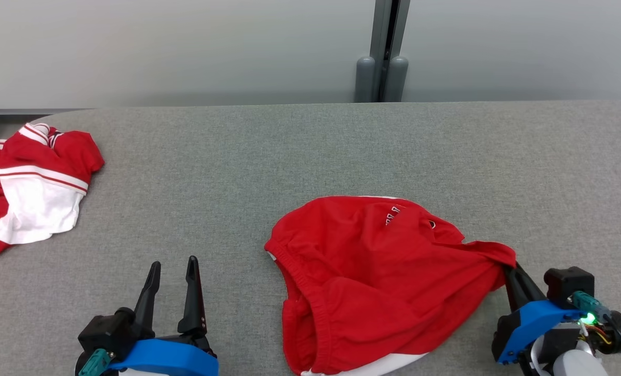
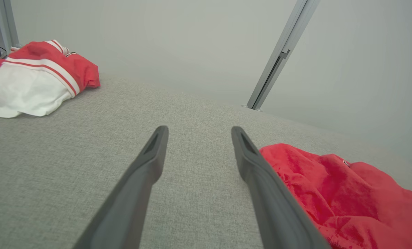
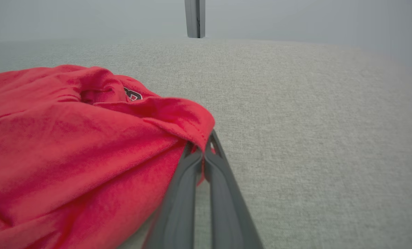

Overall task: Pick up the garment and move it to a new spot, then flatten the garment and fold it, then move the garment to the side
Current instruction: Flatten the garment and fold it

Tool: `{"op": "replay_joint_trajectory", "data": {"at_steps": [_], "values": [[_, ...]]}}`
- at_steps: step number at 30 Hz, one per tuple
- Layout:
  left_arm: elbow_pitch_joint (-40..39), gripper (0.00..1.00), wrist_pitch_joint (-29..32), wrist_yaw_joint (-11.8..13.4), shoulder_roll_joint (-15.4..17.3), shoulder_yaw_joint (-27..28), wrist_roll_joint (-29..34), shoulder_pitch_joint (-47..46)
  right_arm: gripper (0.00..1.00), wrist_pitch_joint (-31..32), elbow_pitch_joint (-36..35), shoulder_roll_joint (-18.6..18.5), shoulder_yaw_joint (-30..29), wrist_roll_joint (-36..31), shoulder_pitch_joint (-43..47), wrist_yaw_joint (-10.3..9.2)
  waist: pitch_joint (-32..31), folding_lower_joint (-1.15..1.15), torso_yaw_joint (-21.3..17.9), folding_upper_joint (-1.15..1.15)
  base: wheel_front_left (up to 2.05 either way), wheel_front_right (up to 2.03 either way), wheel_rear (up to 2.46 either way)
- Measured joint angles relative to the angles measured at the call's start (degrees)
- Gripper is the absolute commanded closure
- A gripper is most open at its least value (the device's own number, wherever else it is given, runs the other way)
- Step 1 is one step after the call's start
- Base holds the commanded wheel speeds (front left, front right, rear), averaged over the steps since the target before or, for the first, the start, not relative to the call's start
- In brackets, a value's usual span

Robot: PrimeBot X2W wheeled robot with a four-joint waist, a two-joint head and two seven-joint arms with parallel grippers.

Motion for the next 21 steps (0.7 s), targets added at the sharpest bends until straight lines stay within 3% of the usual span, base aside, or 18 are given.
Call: {"op": "replay_joint_trajectory", "data": {"at_steps": [8, 9, 10, 11, 12, 21], "values": [[0.62, 0.00, -0.01, -0.90, -0.58, 0.70, 0.70, 0.00, 1.00, 2.22, -1.86, 0.02, -5.55, -1.70, 2.76, 0.00, -0.47, 0.00, 0.61, 0.00, 0.00, 0.00, 0.00], [0.68, 0.00, -0.01, -1.00, -0.67, 0.67, 0.79, 0.01, 0.88, 2.04, -1.38, 0.03, -6.09, -1.58, 2.77, 0.00, -0.57, 0.00, 0.66, 0.00, 0.00, 0.00, 0.00], [0.78, 0.00, -0.01, -1.08, -0.73, 0.66, 0.94, 0.01, 0.65, 1.57, -0.91, 0.01, -6.27, -1.55, 2.77, 0.00, -0.69, 0.00, 0.69, 0.00, 0.00, 0.00, 0.00], [0.86, 0.00, -0.01, -1.16, -0.77, 0.67, 1.13, 0.04, 0.11, 1.27, -0.45, 0.01, -6.36, -1.56, 2.77, 0.00, -0.83, 0.00, 0.69, 0.00, 0.00, 0.00, 0.00], [0.91, 0.00, -0.01, -1.18, -0.81, 0.69, 1.13, 0.10, 0.00, 0.86, -0.02, 0.04, -6.41, -1.66, 2.77, 0.00, -0.97, 0.00, 0.65, 0.00, 0.00, 0.00, 0.00], [0.96, 0.00, -0.01, -2.02, -0.71, 0.31, 1.74, 1.34, 0.00, -3.68, -1.60, 0.03, -4.74, -1.90, 2.19, 0.00, -2.92, -0.01, -0.49, 0.00, 0.00, 0.00, 0.00]]}}
